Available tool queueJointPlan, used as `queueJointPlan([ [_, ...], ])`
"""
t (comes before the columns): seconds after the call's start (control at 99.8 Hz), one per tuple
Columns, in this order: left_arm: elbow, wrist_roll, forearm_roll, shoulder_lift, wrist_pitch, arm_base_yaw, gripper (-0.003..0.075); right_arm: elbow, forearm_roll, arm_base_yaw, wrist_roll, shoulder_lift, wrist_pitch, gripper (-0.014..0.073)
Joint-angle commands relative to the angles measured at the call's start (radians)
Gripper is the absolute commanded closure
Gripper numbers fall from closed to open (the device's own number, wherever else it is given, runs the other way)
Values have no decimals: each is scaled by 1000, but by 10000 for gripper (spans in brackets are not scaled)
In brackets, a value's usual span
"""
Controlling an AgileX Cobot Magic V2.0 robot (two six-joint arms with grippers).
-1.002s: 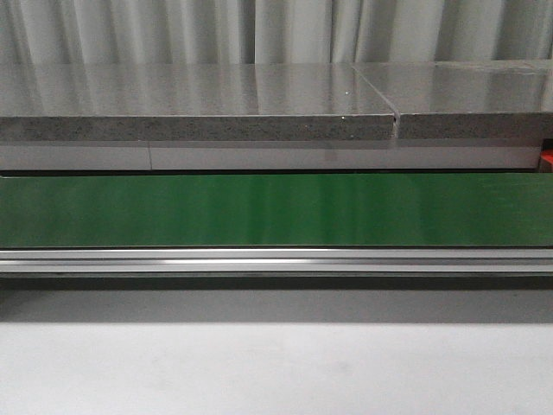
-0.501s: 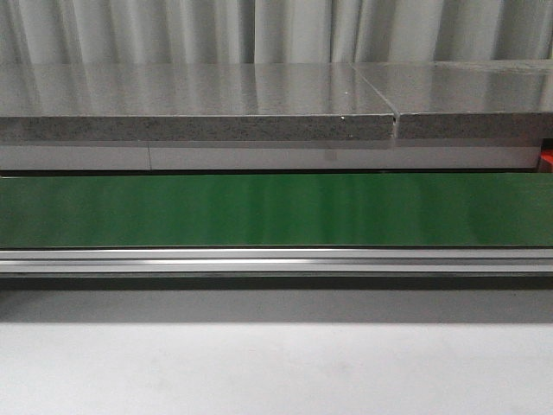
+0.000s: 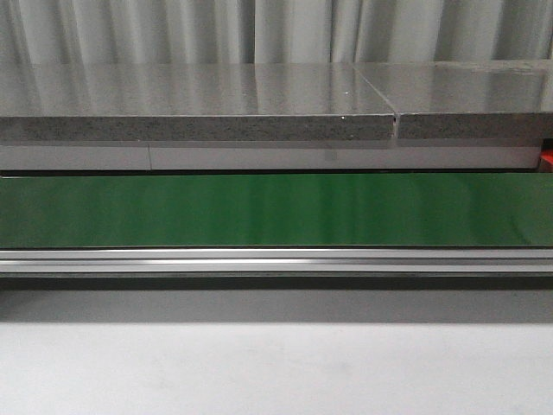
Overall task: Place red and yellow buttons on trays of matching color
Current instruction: 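Move the left gripper onto a red mushroom button beside the belt and grasp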
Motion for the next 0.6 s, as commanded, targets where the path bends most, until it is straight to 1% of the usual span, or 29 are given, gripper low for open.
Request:
queueJointPlan([
  [0.0,-35,-2,0,-14,-56,0,60,-23,4,-1,-8,4,-65,662],
  [0.261,-47,-2,-2,1,-101,0,61,-23,4,-1,-8,4,-65,662],
  [0.341,-47,-2,-2,1,-99,0,82,-23,4,-1,-8,4,-65,662],
  [0.391,-47,-2,-2,1,-95,0,120,-23,4,-1,-8,4,-65,662],
  [0.431,-47,-2,-2,1,-89,0,173,-23,4,-1,-8,4,-65,662],
  [0.441,-47,-2,-2,1,-87,0,173,-23,4,-1,-8,4,-65,662],
  [0.591,-47,-2,-2,1,-58,0,384,-23,4,-1,-8,4,-65,662],
])
